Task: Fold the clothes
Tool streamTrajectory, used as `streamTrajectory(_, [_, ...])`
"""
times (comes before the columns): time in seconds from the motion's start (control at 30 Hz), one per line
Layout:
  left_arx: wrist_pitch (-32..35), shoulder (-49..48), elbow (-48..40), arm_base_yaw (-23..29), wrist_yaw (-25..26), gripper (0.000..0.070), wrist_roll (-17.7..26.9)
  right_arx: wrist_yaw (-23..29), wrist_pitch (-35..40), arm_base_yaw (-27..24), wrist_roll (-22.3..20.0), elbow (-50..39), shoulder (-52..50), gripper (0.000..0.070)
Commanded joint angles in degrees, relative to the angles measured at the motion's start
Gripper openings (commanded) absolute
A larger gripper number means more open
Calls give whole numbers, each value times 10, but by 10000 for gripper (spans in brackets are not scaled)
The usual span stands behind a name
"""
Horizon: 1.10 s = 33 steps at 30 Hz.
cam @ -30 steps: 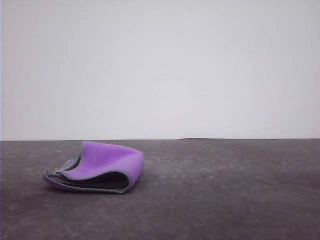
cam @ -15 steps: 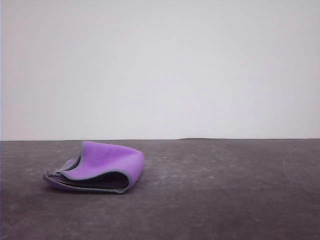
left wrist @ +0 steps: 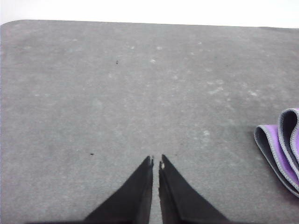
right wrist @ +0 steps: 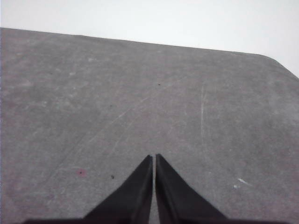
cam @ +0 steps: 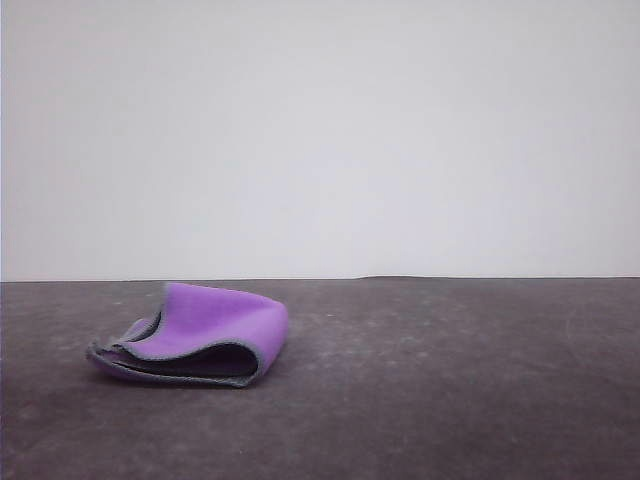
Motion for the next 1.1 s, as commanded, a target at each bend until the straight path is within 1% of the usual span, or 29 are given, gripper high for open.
streamTrajectory(0.0, [-6, 0, -11, -1, 0, 11, -2, 4, -4, 0, 10, -2, -1, 3])
streamTrajectory(0.23, [-6, 0, -11, -1, 0, 11, -2, 4, -4, 0, 11, -2, -1, 4])
streamTrajectory(0.4, [-6, 0, -11, -1, 0, 11, -2, 4, 9, 0, 11, -2, -1, 4])
streamTrajectory(1.07, [-6, 0, -11, -1, 0, 11, -2, 4, 8, 0, 10, -2, -1, 4])
